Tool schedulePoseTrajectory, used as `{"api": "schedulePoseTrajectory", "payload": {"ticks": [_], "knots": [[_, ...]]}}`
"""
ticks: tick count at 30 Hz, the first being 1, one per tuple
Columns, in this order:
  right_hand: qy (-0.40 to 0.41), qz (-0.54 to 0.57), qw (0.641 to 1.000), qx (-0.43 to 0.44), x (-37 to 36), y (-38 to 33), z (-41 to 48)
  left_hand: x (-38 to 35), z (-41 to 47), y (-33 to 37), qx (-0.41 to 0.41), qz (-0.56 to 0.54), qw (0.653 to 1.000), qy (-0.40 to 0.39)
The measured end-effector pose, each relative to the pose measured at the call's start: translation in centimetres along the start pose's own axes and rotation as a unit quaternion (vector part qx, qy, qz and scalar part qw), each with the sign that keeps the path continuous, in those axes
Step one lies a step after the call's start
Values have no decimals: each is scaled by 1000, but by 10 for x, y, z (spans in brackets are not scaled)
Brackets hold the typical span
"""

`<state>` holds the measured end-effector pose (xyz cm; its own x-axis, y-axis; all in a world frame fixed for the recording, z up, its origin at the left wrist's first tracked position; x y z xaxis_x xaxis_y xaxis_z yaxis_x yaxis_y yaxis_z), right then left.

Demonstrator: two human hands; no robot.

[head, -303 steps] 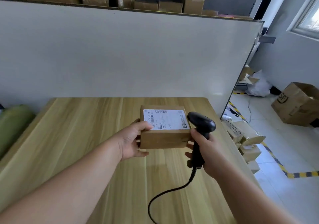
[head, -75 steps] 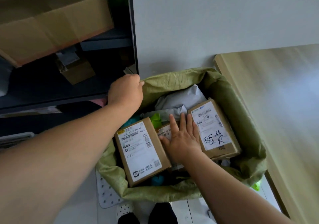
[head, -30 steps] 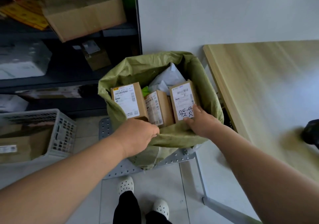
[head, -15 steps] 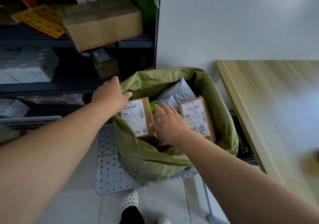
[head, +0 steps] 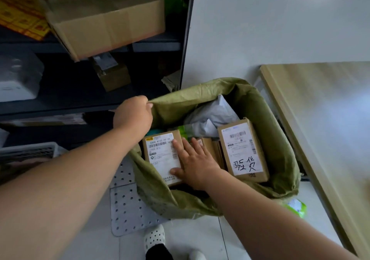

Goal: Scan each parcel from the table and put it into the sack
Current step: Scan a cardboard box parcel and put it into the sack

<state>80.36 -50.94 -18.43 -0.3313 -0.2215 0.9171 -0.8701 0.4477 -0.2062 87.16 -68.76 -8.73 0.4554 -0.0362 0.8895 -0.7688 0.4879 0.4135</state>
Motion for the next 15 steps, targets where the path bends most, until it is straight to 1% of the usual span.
{"api": "schedulePoseTrajectory", "payload": {"ticks": [2,5,7,9,11,13,15], "knots": [[-10,5,1000,-11,-7,3,2,3,7,0,-14,-28,999,23],[-31,23,999,-25,-16,6,1,2,8,5,-28,-44,998,33],[-49,36,997,-41,-16,10,-2,0,1,12,-33,-49,998,14],[-46,51,996,-56,-6,13,-4,-1,-3,20,-43,-35,998,-24],[-17,61,996,-64,14,15,-10,-1,-5,31,-57,-15,996,-68],[35,64,995,-66,39,19,-23,1,-8,41,-55,-2,992,-110],[85,59,992,-78,62,27,-43,7,-14,49,-79,24,988,-128]]}}
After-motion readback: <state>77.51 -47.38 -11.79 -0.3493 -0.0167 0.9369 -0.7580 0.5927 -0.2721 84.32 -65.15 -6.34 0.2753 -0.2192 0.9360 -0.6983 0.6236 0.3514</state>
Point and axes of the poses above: each hand's wrist, its own z-axis towards the middle knuckle, its own x-axis out of the back of the hand, y = z × x, the point moved 5 cm from there along z, towards the middle knuckle, and after that the axes turned 15 degrees about y, right-handed, at the moved point
